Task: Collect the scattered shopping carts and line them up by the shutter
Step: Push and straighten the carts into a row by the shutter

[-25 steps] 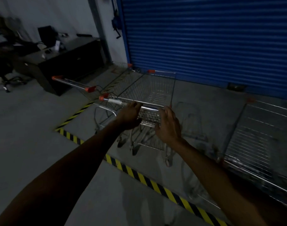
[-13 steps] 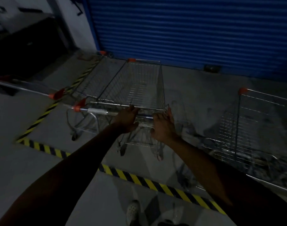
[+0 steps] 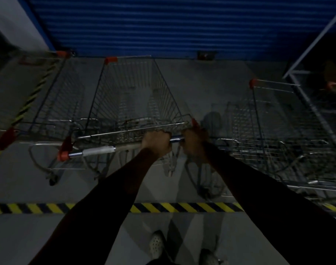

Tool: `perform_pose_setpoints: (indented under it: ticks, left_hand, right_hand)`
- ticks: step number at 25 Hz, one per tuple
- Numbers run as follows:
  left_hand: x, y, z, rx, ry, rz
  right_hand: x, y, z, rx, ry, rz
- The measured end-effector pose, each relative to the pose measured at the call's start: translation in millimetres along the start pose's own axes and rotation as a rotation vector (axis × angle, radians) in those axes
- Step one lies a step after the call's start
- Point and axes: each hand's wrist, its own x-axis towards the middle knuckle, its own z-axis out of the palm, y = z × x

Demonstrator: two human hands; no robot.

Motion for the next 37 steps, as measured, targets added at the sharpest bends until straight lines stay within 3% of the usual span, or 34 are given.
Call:
perform_pose_setpoints:
  ticks: [4,8,15,22,24,28,31,33,35,37]
  left_hand:
    - [2,9,-3,0.024,-0.019,0.038]
    - [-3,39,-5,0.030,-0.039,0.059]
    - [-17,131,5,-0.012,-0.093,-0.021]
    - [-56,190,6,-0.003,-0.094,-0.087]
    - [-64,202,-2,0.035,-0.139,-0.107]
    - [-56,221,-25,-0.107,-0.419,-0.010]
    - [-57,260,-26,-0.347,-0.306,0.142]
    - [-56,281,-24,-0.370,-0.213,0.178]
    - [-55,288,-20,-0.277,-0.261,0.128]
    - [-60,284,-10,-0.218,-0.332,0.075]
  right_hand:
    - [-11,7,6,-0.033,-0.033,0.014]
    - [-39,32,8,-0.022,0.048,-0.014]
    - [-115,113,11,0.053,0.070,-0.160]
    - [-172,150,29,0.030,0.057,-0.206]
    - [-182,161,27,0.146,0.054,-0.273]
    - [-204,182,23,0.473,0.073,-0.349]
    - [-227,191,10,0.541,0.041,-0.177]
    - [-244,205,9,0.581,0.173,-0.100]
    - [-261,230,19,0.507,0.536,-0.062]
    - [-281,255,31,0.378,0.690,0.005]
